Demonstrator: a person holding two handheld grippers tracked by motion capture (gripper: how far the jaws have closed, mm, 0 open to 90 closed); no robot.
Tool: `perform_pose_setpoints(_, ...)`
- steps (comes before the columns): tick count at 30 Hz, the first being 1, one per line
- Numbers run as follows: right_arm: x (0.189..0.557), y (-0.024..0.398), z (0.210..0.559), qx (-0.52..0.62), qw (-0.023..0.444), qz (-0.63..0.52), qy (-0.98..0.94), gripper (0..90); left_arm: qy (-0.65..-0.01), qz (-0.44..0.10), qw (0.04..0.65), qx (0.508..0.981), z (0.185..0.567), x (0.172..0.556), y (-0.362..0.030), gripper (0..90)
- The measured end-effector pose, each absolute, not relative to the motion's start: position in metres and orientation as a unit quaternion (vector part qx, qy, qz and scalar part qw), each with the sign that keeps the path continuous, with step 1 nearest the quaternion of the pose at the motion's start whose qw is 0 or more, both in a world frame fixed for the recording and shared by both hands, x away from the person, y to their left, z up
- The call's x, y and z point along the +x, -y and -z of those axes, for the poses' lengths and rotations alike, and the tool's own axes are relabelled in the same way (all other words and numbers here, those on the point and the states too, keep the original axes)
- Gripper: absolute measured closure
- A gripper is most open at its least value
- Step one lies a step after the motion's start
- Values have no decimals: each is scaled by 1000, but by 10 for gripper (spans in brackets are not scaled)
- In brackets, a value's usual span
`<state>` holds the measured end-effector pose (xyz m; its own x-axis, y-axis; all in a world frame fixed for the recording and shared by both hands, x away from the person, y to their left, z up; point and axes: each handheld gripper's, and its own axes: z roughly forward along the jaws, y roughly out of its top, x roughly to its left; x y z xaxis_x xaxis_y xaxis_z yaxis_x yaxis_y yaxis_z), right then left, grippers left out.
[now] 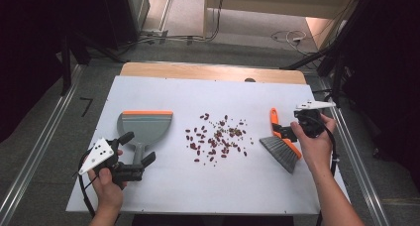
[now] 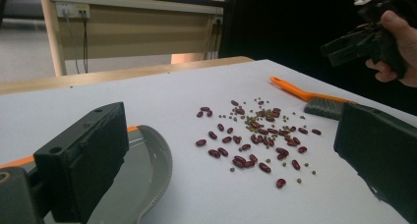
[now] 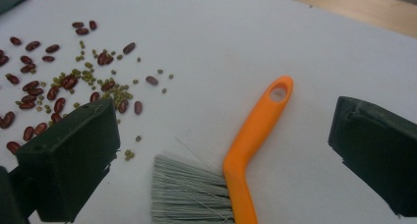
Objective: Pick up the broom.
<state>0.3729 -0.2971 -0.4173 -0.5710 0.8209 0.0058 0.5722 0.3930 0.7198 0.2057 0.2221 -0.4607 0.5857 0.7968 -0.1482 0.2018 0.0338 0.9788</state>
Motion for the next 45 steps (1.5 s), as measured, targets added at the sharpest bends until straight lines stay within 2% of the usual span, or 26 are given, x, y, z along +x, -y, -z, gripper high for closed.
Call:
perform_pose_setpoints(6, 395, 283, 424, 453, 168, -281, -829, 0, -385, -244, 607, 652, 462, 206, -221, 12)
perform_pose_setpoints(15, 416, 274, 442, 494, 127, -218, -832, 291, -388, -242, 605, 651, 462, 207, -223, 13)
perform_pose_setpoints(19, 421, 270, 450, 499, 120, -168, -842, 367, -387, -243, 604, 653, 462, 206, -222, 13)
perform_pose_setpoints(25, 422, 262, 459, 499, 104, -126, -851, 425, -388, -245, 604, 651, 462, 206, -224, 13)
perform_pose_setpoints(27, 421, 260, 462, 494, 122, -109, -854, 454, -388, -245, 604, 651, 462, 206, -224, 13)
perform_pose_setpoints(29, 421, 261, 462, 497, 134, -105, -851, 503, -388, -245, 604, 652, 462, 206, -223, 13)
perform_pose_setpoints(33, 421, 266, 468, 514, 107, -115, -843, 524, -387, -246, 604, 652, 462, 206, -223, 12)
perform_pose_setpoints(38, 421, 267, 469, 549, 98, -121, -821, 547, -386, -243, 603, 654, 462, 207, -221, 13)
perform_pose_setpoints(42, 422, 275, 469, 576, 91, -134, -802, 679, -380, -243, 601, 660, 461, 206, -217, 13)
perform_pose_setpoints(45, 419, 277, 470, 575, 99, -147, -799, 682, -376, -243, 599, 663, 461, 206, -214, 13)
